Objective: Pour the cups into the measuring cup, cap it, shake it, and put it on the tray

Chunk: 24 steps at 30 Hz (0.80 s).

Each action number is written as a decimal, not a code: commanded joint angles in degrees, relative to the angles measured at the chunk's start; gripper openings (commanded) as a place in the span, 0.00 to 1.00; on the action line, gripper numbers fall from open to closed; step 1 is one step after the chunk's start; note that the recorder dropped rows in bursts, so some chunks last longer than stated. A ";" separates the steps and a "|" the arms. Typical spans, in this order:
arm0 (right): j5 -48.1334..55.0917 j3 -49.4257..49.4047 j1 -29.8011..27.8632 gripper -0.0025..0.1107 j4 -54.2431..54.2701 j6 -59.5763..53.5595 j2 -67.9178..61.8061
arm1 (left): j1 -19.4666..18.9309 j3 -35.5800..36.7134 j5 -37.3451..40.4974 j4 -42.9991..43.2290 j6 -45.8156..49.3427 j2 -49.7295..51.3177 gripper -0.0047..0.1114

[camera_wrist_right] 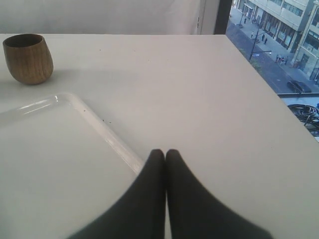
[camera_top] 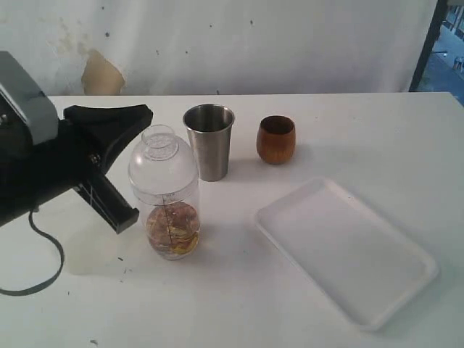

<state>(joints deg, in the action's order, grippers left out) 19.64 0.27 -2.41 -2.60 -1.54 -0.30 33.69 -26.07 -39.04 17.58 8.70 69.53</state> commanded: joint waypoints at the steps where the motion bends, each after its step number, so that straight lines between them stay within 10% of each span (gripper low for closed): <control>1: -0.19 -0.27 -0.43 0.02 -0.21 0.20 0.30 | 0.13 -2.07 -0.46 -4.62 3.14 4.17 0.04; 24: -0.19 -0.27 -0.43 0.02 -0.21 0.20 0.30 | -5.56 -3.96 -2.77 3.85 -5.64 9.92 0.04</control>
<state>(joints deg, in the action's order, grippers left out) 19.64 0.27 -2.41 -2.60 -1.54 -0.30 28.22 -29.62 -42.10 20.76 3.24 79.24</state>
